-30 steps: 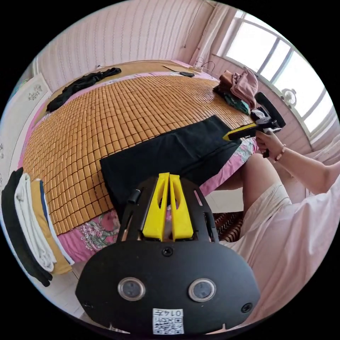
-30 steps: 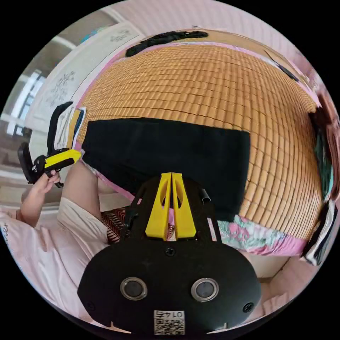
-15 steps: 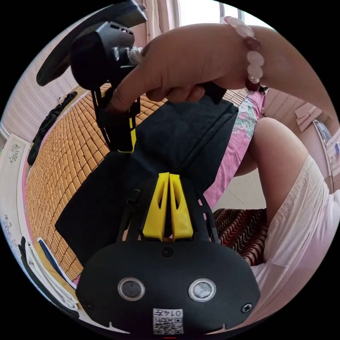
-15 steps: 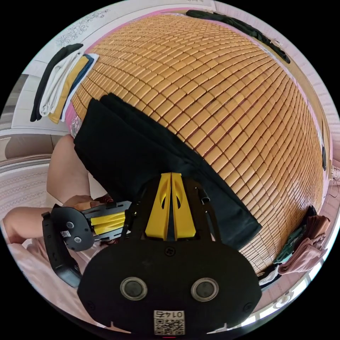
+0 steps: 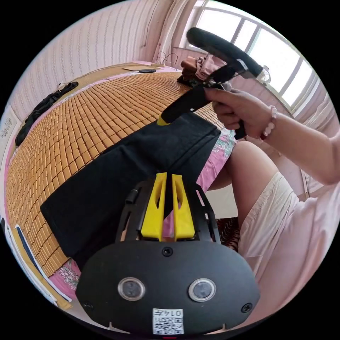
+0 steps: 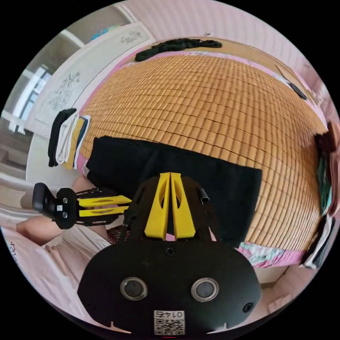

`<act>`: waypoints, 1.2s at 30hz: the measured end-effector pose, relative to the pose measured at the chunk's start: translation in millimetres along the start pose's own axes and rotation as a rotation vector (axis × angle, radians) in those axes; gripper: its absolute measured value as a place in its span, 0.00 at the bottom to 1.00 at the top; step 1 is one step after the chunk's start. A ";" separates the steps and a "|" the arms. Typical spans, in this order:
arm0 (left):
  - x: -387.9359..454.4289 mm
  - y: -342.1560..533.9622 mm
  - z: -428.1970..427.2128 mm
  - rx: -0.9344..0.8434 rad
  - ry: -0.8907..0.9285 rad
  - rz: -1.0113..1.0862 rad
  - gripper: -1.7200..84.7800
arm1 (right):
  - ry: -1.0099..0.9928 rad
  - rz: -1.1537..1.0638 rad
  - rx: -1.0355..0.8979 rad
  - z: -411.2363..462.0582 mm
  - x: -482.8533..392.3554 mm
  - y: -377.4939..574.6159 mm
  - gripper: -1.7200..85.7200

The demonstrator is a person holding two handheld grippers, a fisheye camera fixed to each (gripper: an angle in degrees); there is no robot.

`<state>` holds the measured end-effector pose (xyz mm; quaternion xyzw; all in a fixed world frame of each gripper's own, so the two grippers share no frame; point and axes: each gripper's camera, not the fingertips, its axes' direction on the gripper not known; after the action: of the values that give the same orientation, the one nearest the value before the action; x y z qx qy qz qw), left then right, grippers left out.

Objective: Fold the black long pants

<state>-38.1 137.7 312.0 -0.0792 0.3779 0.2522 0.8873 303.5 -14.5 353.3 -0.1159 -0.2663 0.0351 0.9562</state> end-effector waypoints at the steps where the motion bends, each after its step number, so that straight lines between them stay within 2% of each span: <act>1: -1.9 -2.7 -0.1 0.015 0.010 -0.018 0.10 | -0.055 0.131 0.106 -22.7 40.2 25.6 0.02; 4: -17.0 -19.1 0.8 0.079 0.053 -0.121 0.13 | -0.194 0.349 0.256 -53.9 121.1 83.4 0.05; 6: -28.6 -35.6 5.3 0.075 0.076 -0.170 0.14 | -0.183 0.439 0.243 -58.6 149.3 103.0 0.09; 8: -35.4 -50.6 11.1 0.059 0.116 -0.186 0.14 | -0.176 0.494 0.167 -55.9 172.0 112.8 0.17; 12: -40.2 -102.3 39.2 -0.038 0.153 -0.166 0.14 | -0.275 0.489 0.100 -40.9 190.0 117.8 0.21; 22: -22.6 -241.1 116.3 -0.161 0.104 -0.024 0.15 | -0.333 0.509 0.142 -48.5 221.1 149.9 0.14; 26: -4.3 -272.0 169.1 -0.291 0.015 0.025 0.16 | -0.358 0.531 0.179 -50.3 232.2 158.2 0.13; 29: 8.1 -275.9 194.0 -0.366 -0.001 0.056 0.12 | -0.324 0.489 0.136 -52.1 233.0 157.5 0.11; 32: 14.6 -274.9 191.7 -0.357 -0.035 0.096 0.06 | -0.370 0.451 0.142 -56.3 236.6 160.5 0.08; 36: 6.0 -274.8 179.1 -0.342 0.020 0.011 0.01 | -0.423 0.407 0.195 -71.3 234.5 170.8 0.06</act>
<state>217.8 -37.1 419.7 -0.2292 0.3388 0.3170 0.8557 540.1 167.1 370.5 -0.0646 -0.4263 0.2749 0.8594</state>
